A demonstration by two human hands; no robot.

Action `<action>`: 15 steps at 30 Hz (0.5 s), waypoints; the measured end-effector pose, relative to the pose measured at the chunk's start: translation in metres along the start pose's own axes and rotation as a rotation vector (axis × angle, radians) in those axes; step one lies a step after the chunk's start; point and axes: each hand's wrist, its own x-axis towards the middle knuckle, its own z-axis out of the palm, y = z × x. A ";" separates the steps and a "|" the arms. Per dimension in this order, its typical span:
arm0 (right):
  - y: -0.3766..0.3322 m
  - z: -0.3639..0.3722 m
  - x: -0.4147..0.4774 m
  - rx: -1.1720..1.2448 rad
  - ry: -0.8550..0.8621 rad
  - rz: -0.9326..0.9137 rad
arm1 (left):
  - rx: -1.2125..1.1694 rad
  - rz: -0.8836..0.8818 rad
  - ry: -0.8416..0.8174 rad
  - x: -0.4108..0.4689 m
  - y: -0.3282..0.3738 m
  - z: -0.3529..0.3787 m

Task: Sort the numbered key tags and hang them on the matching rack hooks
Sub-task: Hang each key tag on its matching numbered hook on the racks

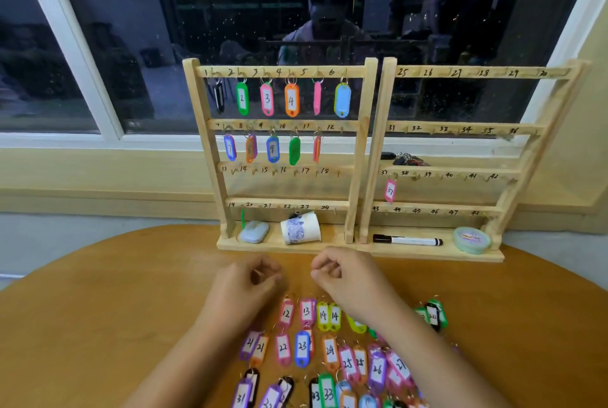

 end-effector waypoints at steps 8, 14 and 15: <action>0.007 0.020 -0.001 -0.160 -0.143 -0.053 | 0.060 0.072 -0.188 -0.002 -0.020 0.013; 0.007 0.023 -0.002 -0.223 -0.160 -0.073 | 0.139 0.118 -0.132 -0.001 -0.017 0.019; 0.007 0.023 -0.003 -0.230 -0.163 -0.074 | 0.141 0.119 -0.132 -0.001 -0.017 0.020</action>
